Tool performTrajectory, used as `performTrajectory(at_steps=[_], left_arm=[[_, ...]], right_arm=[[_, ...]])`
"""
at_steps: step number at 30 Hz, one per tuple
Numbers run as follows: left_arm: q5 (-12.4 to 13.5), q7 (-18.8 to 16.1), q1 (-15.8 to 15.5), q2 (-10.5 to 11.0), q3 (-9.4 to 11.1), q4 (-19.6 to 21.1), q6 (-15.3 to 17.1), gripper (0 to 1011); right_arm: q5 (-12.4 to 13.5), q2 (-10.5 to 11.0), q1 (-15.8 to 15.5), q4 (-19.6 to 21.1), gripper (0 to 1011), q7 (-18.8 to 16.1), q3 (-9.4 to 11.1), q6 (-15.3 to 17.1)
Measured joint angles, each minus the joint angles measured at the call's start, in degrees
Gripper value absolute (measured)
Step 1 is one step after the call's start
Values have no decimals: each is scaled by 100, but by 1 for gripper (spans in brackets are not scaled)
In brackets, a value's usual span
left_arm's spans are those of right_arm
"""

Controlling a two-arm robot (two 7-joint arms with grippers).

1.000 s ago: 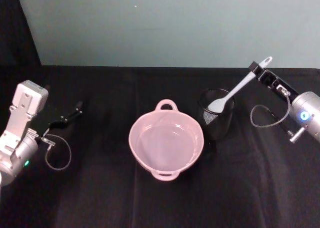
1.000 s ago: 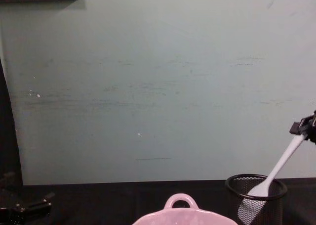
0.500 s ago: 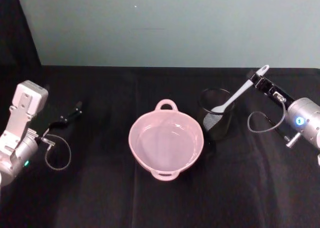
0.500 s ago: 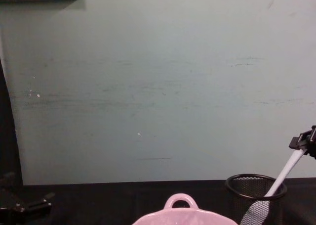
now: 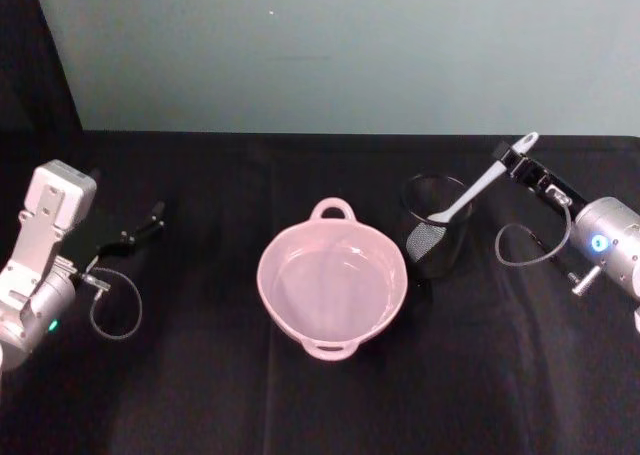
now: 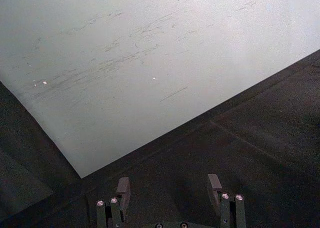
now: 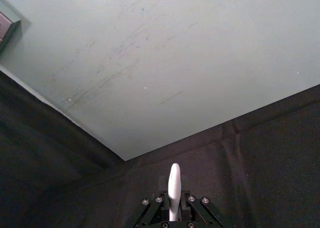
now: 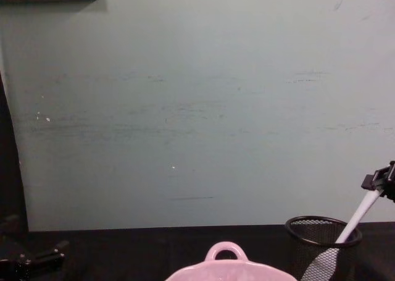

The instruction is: Use the one hand to pick up the spoon and stir the clear water in the bowl.

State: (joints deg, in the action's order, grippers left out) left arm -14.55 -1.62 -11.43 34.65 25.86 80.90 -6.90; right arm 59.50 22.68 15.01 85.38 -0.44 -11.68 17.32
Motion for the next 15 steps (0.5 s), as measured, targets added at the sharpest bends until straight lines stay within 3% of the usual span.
performTrajectory(at_steps=[15], left_arm=[[0, 0, 0, 0, 0, 0, 0, 1011]], right_arm=[[-11, -9, -3, 0, 116, -3, 3, 15]])
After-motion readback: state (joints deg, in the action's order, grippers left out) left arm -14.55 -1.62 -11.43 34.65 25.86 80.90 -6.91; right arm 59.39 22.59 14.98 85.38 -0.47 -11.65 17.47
